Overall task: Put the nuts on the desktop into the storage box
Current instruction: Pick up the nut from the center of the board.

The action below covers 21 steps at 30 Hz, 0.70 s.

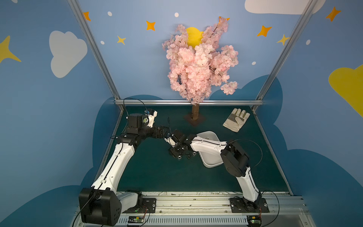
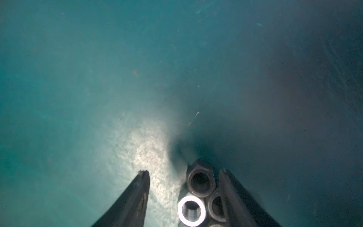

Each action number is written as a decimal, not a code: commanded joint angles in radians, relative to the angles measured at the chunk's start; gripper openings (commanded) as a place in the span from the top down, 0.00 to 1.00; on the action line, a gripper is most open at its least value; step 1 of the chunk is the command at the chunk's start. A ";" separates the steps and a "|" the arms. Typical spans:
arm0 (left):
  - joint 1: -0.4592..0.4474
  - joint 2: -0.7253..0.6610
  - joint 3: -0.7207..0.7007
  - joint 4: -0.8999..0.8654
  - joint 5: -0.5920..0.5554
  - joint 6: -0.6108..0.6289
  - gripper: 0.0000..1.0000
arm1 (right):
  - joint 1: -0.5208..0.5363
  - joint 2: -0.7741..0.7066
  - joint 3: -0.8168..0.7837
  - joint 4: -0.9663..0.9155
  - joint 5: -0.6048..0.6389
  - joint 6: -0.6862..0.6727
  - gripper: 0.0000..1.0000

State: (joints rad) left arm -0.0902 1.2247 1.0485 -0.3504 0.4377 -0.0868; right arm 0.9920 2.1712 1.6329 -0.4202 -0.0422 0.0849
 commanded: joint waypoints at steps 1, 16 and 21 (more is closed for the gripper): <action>0.007 -0.005 0.002 0.000 0.014 -0.002 0.00 | 0.005 0.032 0.019 -0.005 0.024 -0.020 0.42; 0.009 -0.011 0.001 -0.002 0.004 0.001 0.00 | 0.011 0.001 -0.036 0.007 0.045 -0.013 0.79; 0.010 -0.010 -0.001 -0.004 0.000 0.002 0.00 | -0.002 -0.066 -0.033 0.028 0.045 0.003 0.81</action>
State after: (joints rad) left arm -0.0849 1.2247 1.0485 -0.3504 0.4366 -0.0864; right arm 0.9962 2.1895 1.6104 -0.4034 -0.0082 0.0719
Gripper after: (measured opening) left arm 0.999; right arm 0.252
